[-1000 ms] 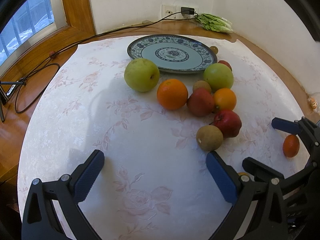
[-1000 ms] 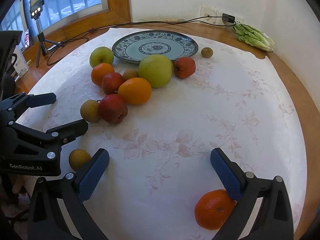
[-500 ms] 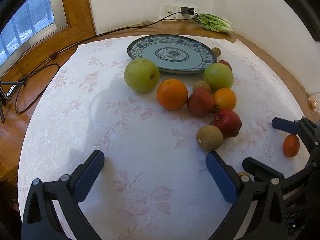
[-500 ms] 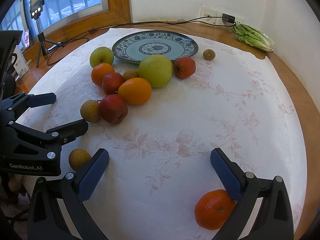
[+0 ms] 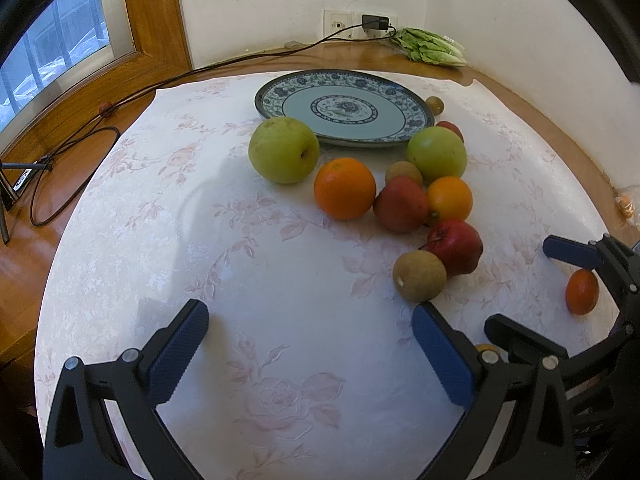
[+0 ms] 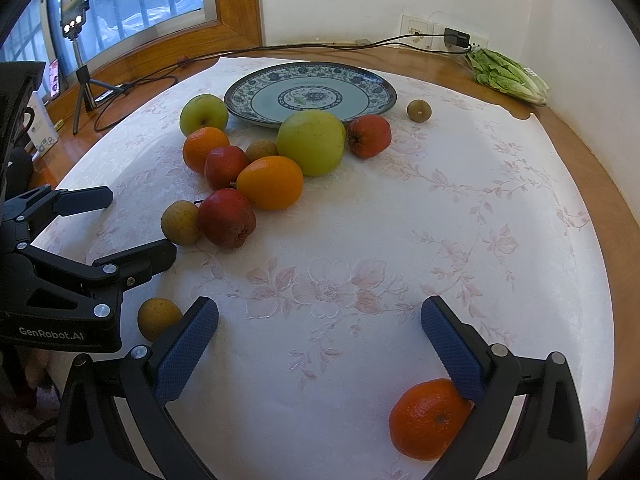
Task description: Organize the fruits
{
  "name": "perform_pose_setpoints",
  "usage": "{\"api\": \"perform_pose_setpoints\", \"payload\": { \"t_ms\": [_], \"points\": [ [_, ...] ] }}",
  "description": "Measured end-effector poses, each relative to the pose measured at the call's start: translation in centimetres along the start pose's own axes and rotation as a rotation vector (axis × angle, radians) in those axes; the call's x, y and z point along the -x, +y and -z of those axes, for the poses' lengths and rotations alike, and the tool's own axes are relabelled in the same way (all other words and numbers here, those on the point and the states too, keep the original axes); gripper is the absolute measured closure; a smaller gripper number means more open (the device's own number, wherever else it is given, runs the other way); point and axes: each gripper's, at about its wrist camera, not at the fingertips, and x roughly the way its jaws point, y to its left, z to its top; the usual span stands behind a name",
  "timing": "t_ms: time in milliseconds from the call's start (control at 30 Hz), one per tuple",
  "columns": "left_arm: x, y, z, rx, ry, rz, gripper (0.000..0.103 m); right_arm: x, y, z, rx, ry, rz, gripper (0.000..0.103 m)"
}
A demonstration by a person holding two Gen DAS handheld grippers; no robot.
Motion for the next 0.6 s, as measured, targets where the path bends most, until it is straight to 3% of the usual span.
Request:
{"api": "perform_pose_setpoints", "payload": {
  "t_ms": [600],
  "points": [
    [0.22, 0.07, -0.06, -0.002, -0.003, 0.002, 0.000, 0.10, -0.05, 0.03, -0.001, 0.002, -0.002, 0.000]
  ]
}}
